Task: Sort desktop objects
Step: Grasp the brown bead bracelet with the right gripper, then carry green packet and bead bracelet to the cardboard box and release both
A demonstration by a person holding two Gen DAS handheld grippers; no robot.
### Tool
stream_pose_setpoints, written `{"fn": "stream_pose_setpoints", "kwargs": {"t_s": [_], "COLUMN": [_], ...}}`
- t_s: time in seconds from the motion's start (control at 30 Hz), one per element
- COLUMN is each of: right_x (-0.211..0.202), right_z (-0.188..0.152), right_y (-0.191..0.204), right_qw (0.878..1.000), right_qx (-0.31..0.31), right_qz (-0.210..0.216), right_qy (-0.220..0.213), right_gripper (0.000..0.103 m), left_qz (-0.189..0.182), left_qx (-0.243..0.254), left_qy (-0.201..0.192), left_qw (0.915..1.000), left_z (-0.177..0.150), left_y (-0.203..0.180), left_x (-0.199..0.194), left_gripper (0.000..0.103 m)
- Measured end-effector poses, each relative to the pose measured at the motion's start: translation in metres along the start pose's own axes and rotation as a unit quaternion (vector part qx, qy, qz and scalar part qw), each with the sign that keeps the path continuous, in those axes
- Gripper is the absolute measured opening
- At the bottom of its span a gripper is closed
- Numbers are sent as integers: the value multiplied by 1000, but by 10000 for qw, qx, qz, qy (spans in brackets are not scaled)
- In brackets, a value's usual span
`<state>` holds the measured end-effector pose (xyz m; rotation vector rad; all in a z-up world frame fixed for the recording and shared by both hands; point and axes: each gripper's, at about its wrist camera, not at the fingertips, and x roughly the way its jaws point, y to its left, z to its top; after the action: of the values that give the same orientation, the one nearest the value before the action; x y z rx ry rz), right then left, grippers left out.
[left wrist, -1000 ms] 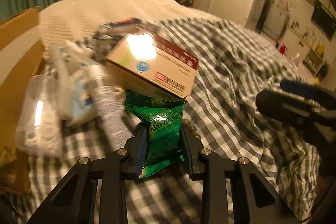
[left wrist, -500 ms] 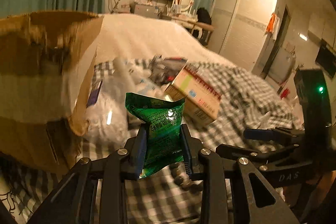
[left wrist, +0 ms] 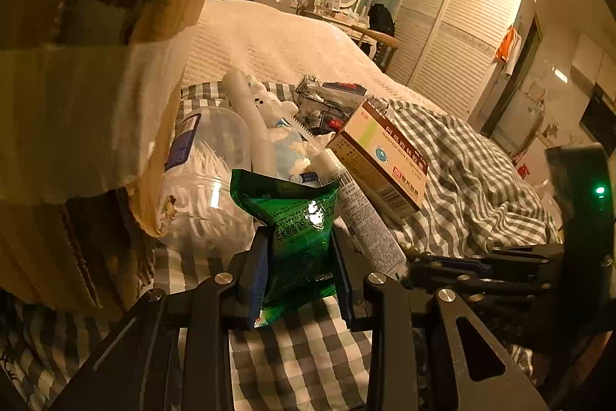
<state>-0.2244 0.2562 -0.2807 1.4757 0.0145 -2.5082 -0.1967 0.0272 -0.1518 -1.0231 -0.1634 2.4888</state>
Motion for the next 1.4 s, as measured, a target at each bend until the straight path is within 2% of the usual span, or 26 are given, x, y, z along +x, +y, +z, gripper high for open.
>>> {"fn": "stream_pose_setpoints", "kwargs": {"t_s": [0.3,0.43,0.6,0.73,0.87,1.0,1.13,1.2,1.23,1.3,1.37,1.4], "right_x": [-70,-86,-101,-113,-143,-179,-183,-175,-164,-149,-134,-129], "right_z": [10,22,28,37,64,105,137,147,155,161,162,162], "right_y": [-6,3,7,23,48,79,118,135,145,159,169,170], "right_qw": [9935,9912,9891,9873,9806,9710,9668,9651,9656,9683,9719,9735], "right_qx": [427,303,259,6,-365,-715,-1078,-1113,-1095,-1082,-1028,-974], "right_qz": [-16,-87,9,63,154,463,804,1140,1348,1418,1333,1306], "right_qy": [-1059,-1287,-1449,-1584,-1921,-2233,-2173,-2080,-1935,-1750,-1644,-1606], "right_gripper": [11,11,11,11,11,11,11,11,11,11,12,17], "left_qz": [-35,-139,-199,-193,-424,-72,326,733,956,1162,1021,966], "left_qx": [102,174,189,197,-259,20,-446,-459,-424,-418,-407,-366], "left_qy": [-190,-347,-289,-365,-434,-848,-945,-979,-912,-693,-467,-347], "left_qw": [9998,9991,9992,9990,9978,9964,9940,9914,9903,9899,9928,9940], "left_z": [3,5,10,27,57,97,134,142,144,145,141,137], "left_y": [-4,-9,-16,-29,-25,-17,25,45,55,72,85,88], "left_x": [-16,-26,-38,-67,-113,-165,-200,-206,-204,-194,-183,-178], "left_gripper": [31,31,31,31,31,31,31,31,31,31,36,42]}}
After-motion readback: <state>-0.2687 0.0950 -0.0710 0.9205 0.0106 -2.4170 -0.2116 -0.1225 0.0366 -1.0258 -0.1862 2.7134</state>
